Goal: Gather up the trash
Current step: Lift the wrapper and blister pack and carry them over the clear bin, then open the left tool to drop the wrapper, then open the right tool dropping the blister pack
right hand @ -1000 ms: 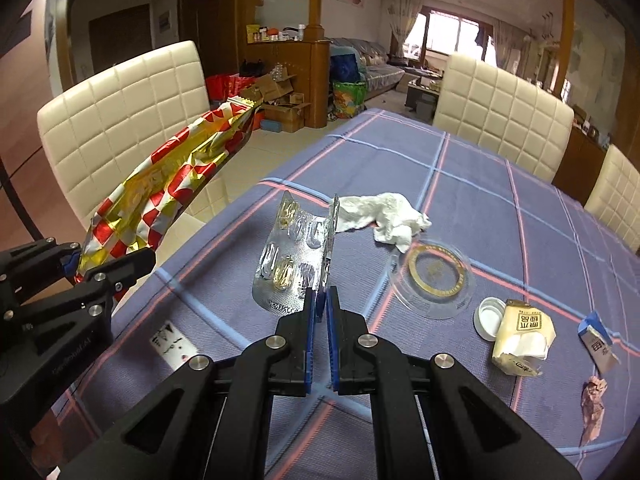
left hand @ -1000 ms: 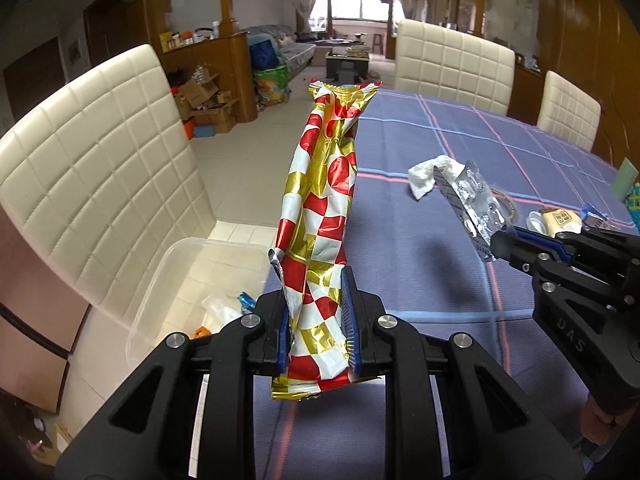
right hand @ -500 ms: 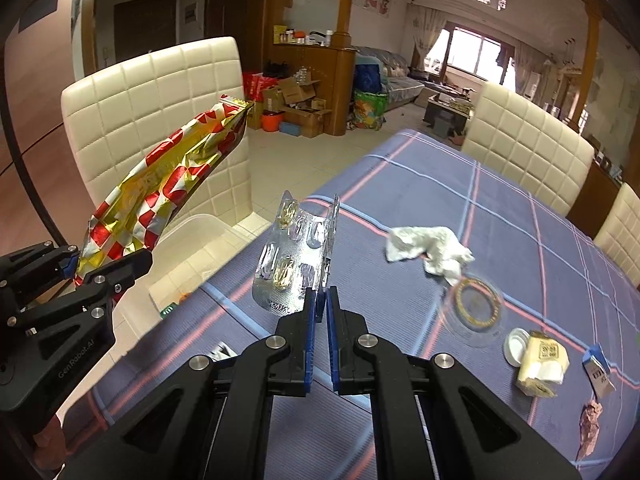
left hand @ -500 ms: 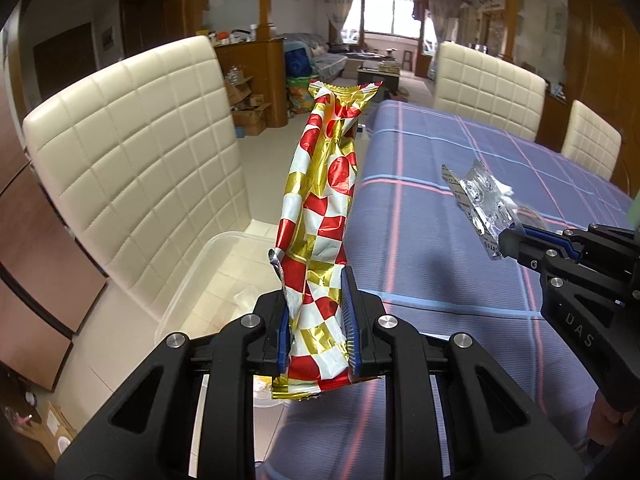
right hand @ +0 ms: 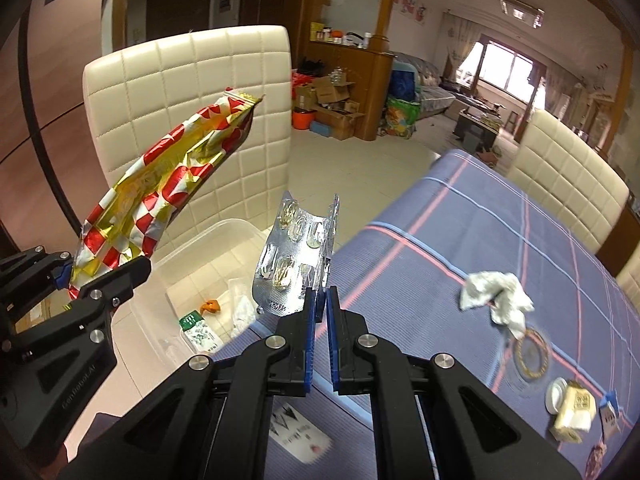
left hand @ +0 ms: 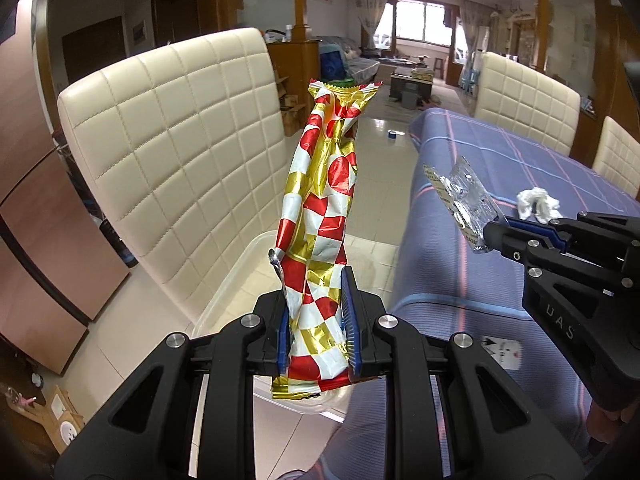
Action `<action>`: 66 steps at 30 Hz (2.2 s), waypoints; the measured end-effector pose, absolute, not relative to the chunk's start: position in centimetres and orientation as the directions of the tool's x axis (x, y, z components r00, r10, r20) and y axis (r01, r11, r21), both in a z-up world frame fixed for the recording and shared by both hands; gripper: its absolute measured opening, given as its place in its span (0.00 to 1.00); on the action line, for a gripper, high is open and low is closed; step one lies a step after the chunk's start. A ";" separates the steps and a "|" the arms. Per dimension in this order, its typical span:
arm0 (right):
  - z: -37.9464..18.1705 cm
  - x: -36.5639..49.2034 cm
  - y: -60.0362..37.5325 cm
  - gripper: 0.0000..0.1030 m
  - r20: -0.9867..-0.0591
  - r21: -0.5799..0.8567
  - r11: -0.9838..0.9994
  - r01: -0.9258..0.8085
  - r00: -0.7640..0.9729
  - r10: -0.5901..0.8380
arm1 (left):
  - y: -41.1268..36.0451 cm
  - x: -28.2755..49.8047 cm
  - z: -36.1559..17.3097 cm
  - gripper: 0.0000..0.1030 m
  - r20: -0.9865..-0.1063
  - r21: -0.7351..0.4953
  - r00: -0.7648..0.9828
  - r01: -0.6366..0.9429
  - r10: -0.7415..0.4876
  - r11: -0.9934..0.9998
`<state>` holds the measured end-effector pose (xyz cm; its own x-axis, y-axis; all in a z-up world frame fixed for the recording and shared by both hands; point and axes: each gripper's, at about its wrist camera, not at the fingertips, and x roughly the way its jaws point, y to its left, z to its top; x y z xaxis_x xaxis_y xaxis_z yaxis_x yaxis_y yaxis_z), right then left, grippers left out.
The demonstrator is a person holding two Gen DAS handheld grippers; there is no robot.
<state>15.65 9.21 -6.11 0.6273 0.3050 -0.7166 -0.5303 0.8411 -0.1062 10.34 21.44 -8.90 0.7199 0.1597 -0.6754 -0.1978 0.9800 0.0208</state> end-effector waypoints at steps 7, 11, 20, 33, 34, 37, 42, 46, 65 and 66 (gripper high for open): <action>-6.5 17.1 11.2 0.06 -0.724 -0.103 0.829 -0.549 0.614 0.316 | 23.1 11.2 -9.7 0.22 -0.685 0.032 0.703 -0.231 0.189 0.973; -6.9 17.9 12.3 0.06 -0.729 -0.102 0.821 -0.562 0.603 0.322 | 24.0 11.8 -10.0 0.22 -0.686 0.049 0.695 -0.250 0.215 0.967; -7.6 19.8 14.1 0.06 -0.739 -0.090 0.807 -0.583 0.583 0.339 | 25.3 13.3 -11.0 0.22 -0.704 0.054 0.669 -0.283 0.237 0.958; -8.4 20.7 14.5 0.06 -0.751 -0.076 0.804 -0.590 0.564 0.344 | 25.4 14.2 -11.4 0.23 -0.712 0.061 0.657 -0.293 0.247 0.954; -8.4 20.7 14.5 0.06 -0.750 -0.077 0.804 -0.590 0.566 0.343 | 25.3 14.2 -11.4 0.23 -0.712 0.062 0.658 -0.292 0.247 0.954; -8.4 20.7 14.5 0.06 -0.747 -0.081 0.803 -0.590 0.570 0.343 | 25.4 14.3 -11.4 0.25 -0.714 0.061 0.655 -0.295 0.248 0.953; -8.5 20.5 14.5 0.06 -0.745 -0.089 0.804 -0.588 0.575 0.338 | 26.0 14.3 -11.8 0.80 -0.731 0.041 0.636 -0.321 0.247 0.946; -8.7 20.5 14.5 0.06 -0.747 -0.088 0.807 -0.584 0.575 0.335 | 25.9 13.3 -10.9 0.95 -0.667 0.077 0.680 -0.346 0.307 0.935; -8.7 20.6 14.8 0.06 -0.754 -0.092 0.804 -0.588 0.569 0.330 | 27.3 12.8 -11.0 0.95 -0.678 0.051 0.661 -0.395 0.322 0.917; -8.7 20.6 14.8 0.06 -0.754 -0.091 0.804 -0.588 0.568 0.330 | 27.4 12.8 -11.0 0.95 -0.678 0.050 0.661 -0.396 0.322 0.917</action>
<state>20.59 14.82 -8.72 0.5682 0.3298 -0.7539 -0.5878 0.8038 -0.0914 12.77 27.35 -10.98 0.6608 0.3222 -0.6778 -0.3961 0.9169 0.0497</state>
